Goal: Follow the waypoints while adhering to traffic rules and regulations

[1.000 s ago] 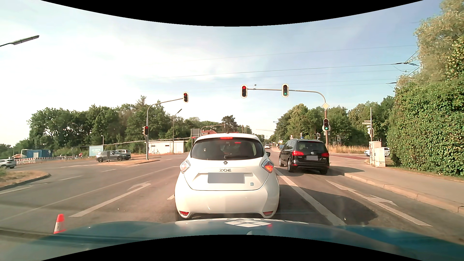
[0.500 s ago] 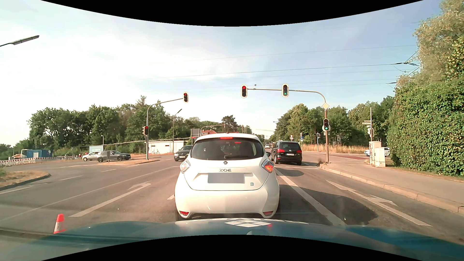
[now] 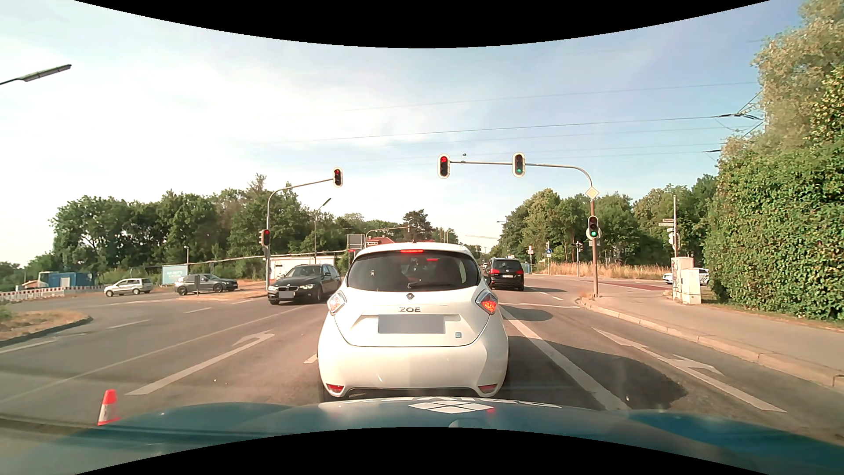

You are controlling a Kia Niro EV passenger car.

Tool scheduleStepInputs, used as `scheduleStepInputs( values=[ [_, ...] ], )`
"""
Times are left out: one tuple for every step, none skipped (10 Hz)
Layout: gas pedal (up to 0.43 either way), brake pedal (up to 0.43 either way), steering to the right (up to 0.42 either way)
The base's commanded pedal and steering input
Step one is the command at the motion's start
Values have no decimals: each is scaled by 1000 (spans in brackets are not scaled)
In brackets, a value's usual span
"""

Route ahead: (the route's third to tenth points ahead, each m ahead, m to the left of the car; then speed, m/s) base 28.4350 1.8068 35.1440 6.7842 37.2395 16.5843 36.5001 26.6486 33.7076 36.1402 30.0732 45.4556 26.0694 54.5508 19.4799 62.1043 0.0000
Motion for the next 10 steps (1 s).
scheduleStepInputs(
  values=[
    [0, 250, 5],
    [0, 250, 6],
    [0, 250, 6],
    [0, 250, 5],
    [0, 250, 5],
    [0, 250, 5],
    [0, 250, 5],
    [0, 250, 5],
    [0, 250, 5],
    [0, 250, 6]
  ],
)
